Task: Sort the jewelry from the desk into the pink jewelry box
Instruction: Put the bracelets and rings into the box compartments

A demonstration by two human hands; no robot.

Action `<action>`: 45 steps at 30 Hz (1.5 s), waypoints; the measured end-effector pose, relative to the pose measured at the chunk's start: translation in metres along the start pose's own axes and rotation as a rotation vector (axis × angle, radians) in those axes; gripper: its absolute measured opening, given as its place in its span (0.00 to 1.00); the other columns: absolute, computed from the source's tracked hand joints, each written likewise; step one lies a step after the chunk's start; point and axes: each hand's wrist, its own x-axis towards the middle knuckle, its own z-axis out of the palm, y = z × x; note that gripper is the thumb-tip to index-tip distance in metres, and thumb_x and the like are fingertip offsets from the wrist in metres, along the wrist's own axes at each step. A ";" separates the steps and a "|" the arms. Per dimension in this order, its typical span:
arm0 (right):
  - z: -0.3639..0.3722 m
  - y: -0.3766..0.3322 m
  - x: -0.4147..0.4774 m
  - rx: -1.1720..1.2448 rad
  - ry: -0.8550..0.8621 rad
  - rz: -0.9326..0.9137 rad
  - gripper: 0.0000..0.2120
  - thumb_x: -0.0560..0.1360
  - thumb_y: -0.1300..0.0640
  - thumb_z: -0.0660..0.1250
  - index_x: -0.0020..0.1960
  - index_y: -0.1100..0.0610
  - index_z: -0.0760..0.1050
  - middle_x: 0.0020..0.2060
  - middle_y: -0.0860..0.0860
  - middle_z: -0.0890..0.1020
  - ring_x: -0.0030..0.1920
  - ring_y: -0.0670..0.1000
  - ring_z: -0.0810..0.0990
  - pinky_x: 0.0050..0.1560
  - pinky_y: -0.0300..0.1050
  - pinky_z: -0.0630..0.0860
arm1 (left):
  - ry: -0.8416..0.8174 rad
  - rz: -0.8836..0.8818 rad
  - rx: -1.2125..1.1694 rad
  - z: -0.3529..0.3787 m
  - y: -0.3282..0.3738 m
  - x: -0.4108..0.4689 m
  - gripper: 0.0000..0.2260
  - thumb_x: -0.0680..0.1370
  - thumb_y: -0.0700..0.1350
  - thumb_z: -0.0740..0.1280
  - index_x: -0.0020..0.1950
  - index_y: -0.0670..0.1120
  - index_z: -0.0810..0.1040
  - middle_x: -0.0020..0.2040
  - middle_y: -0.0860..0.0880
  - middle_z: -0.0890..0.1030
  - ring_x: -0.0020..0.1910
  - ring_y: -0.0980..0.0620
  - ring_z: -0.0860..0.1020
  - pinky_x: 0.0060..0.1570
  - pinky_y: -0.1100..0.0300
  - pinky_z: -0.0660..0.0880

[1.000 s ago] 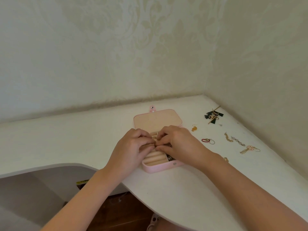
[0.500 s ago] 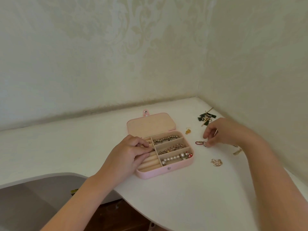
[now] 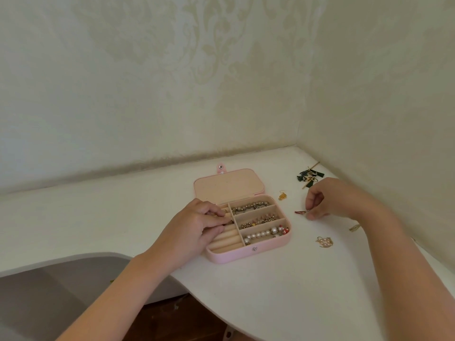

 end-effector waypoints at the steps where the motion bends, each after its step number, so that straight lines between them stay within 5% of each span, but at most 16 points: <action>1: -0.001 0.000 0.000 0.017 0.009 -0.002 0.08 0.64 0.63 0.77 0.36 0.55 0.79 0.29 0.48 0.80 0.27 0.43 0.76 0.32 0.35 0.70 | 0.010 -0.027 -0.020 0.001 0.000 0.001 0.10 0.76 0.48 0.66 0.56 0.52 0.82 0.51 0.68 0.72 0.53 0.67 0.67 0.52 0.77 0.62; 5: -0.003 0.000 0.000 0.058 0.038 -0.005 0.04 0.69 0.61 0.74 0.37 0.54 0.81 0.26 0.45 0.78 0.25 0.41 0.75 0.26 0.32 0.66 | 0.043 -0.127 -0.091 0.003 0.003 0.004 0.08 0.75 0.45 0.70 0.53 0.53 0.83 0.50 0.66 0.75 0.55 0.65 0.70 0.54 0.72 0.65; 10: -0.002 0.001 0.003 0.063 0.134 0.012 0.07 0.74 0.60 0.68 0.41 0.50 0.82 0.36 0.54 0.83 0.33 0.48 0.77 0.30 0.39 0.70 | 0.047 -0.123 -0.106 0.005 0.007 0.011 0.07 0.74 0.45 0.71 0.50 0.53 0.84 0.46 0.64 0.77 0.51 0.62 0.72 0.52 0.64 0.70; 17: -0.007 0.004 0.005 0.216 0.391 -0.020 0.05 0.75 0.60 0.67 0.44 0.55 0.82 0.37 0.50 0.82 0.32 0.45 0.77 0.32 0.37 0.70 | 0.029 0.027 0.112 0.003 0.012 0.016 0.07 0.71 0.48 0.67 0.43 0.49 0.84 0.37 0.53 0.82 0.39 0.53 0.78 0.41 0.63 0.68; 23: -0.011 0.003 0.002 0.448 0.593 -0.007 0.06 0.76 0.60 0.66 0.45 0.55 0.82 0.35 0.46 0.79 0.33 0.45 0.77 0.35 0.38 0.71 | -0.037 0.092 0.161 0.000 0.011 0.020 0.07 0.72 0.48 0.66 0.40 0.49 0.83 0.34 0.54 0.81 0.34 0.55 0.78 0.37 0.66 0.69; 27: 0.006 -0.030 -0.004 0.467 0.377 -0.265 0.09 0.76 0.62 0.66 0.45 0.51 0.82 0.33 0.44 0.79 0.29 0.40 0.75 0.34 0.36 0.71 | -0.104 0.093 0.152 -0.002 0.009 0.022 0.12 0.73 0.51 0.61 0.41 0.49 0.82 0.35 0.55 0.81 0.34 0.56 0.77 0.37 0.67 0.70; 32: 0.066 -0.075 -0.007 0.195 0.087 -0.627 0.13 0.78 0.61 0.63 0.57 0.50 0.81 0.39 0.47 0.75 0.38 0.41 0.72 0.42 0.31 0.68 | -0.110 0.045 0.166 0.000 0.011 0.021 0.13 0.74 0.53 0.60 0.46 0.48 0.80 0.39 0.52 0.80 0.38 0.52 0.78 0.36 0.59 0.75; 36: 0.078 -0.074 -0.003 0.166 0.102 -0.607 0.13 0.78 0.61 0.62 0.58 0.50 0.80 0.36 0.44 0.71 0.36 0.38 0.70 0.39 0.30 0.64 | -0.111 0.076 0.190 -0.001 0.012 0.021 0.11 0.73 0.51 0.61 0.42 0.47 0.79 0.36 0.52 0.79 0.35 0.53 0.78 0.35 0.68 0.68; 45: 0.082 -0.072 0.000 0.240 0.108 -0.540 0.13 0.78 0.61 0.62 0.58 0.52 0.81 0.35 0.42 0.70 0.35 0.35 0.71 0.37 0.29 0.65 | -0.178 0.212 0.179 -0.009 0.005 0.030 0.12 0.74 0.51 0.59 0.40 0.49 0.80 0.35 0.54 0.79 0.33 0.55 0.76 0.36 0.64 0.69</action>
